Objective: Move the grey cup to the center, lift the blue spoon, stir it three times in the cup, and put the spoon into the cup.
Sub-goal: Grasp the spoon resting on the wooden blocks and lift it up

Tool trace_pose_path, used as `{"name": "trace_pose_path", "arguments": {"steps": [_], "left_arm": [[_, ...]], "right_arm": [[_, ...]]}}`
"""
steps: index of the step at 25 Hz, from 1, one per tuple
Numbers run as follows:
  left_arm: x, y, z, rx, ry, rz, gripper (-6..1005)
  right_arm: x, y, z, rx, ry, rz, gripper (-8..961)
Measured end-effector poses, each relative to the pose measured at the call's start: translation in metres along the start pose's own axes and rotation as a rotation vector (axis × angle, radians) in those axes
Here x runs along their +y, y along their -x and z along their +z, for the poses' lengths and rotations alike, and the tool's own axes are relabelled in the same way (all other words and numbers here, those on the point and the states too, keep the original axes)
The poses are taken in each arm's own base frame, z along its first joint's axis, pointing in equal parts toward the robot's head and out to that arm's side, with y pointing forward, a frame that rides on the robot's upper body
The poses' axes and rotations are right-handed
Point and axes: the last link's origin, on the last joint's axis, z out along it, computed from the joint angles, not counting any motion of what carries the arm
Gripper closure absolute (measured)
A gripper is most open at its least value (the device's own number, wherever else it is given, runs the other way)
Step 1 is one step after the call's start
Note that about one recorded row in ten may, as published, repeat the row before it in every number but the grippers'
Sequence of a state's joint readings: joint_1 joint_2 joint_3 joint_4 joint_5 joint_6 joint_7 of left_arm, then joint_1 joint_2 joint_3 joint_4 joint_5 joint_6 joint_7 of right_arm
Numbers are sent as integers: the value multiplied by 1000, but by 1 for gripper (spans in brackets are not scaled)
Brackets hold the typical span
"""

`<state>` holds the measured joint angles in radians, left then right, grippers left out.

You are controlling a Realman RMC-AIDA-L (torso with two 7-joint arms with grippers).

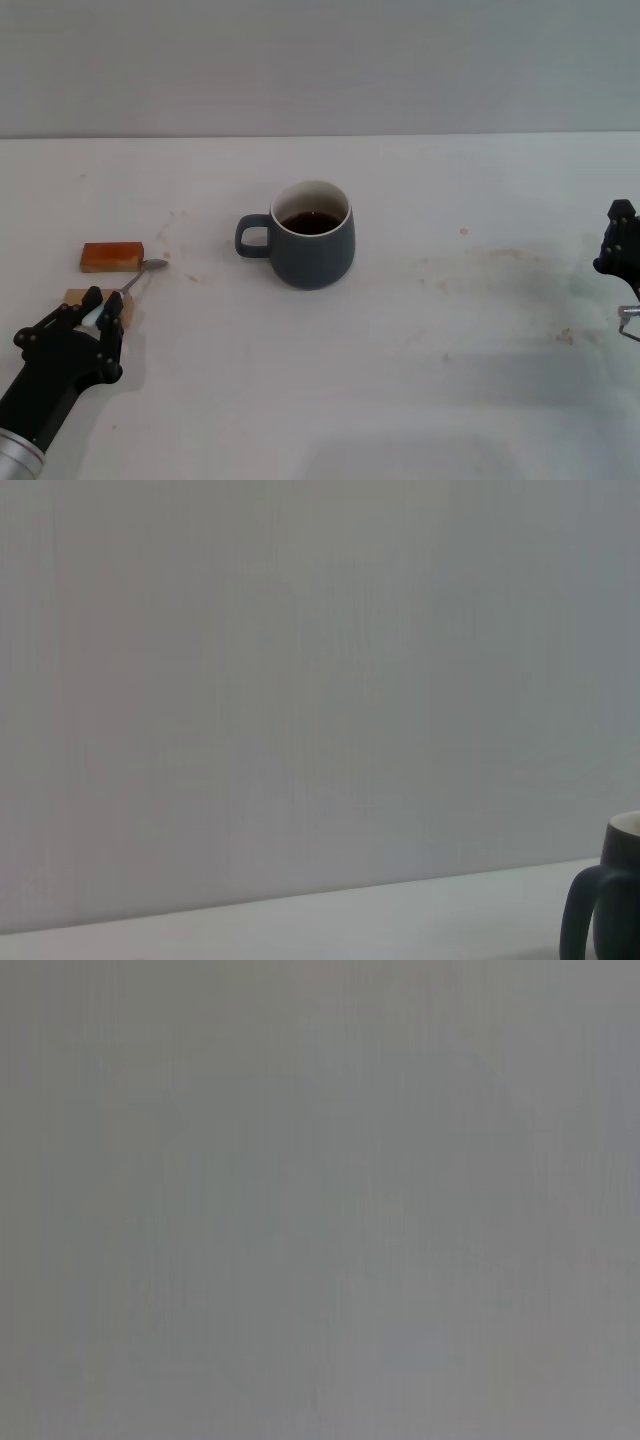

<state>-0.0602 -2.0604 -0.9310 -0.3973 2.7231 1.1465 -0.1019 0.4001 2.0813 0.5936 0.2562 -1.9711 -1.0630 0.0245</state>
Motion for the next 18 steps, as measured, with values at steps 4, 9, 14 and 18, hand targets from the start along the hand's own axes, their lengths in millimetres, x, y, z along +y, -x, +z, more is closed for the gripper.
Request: {"name": "trace_pose_path", "arguments": {"steps": [4,9,14,18], "left_arm": [[0,-2,0,14,2,0,813],[1,-5,0,34,6,1,814],[2,-12,3,76,27,12,814],[2,-18,5,105,36,19,813]], "right_arm": [[0,-1,-1,2,1,-1,955],[2,-2,-2,5,14,-6,955],[5,-1,-2,1,27,-9,955],[5,-1,-3,-2,30,-11,955]]}}
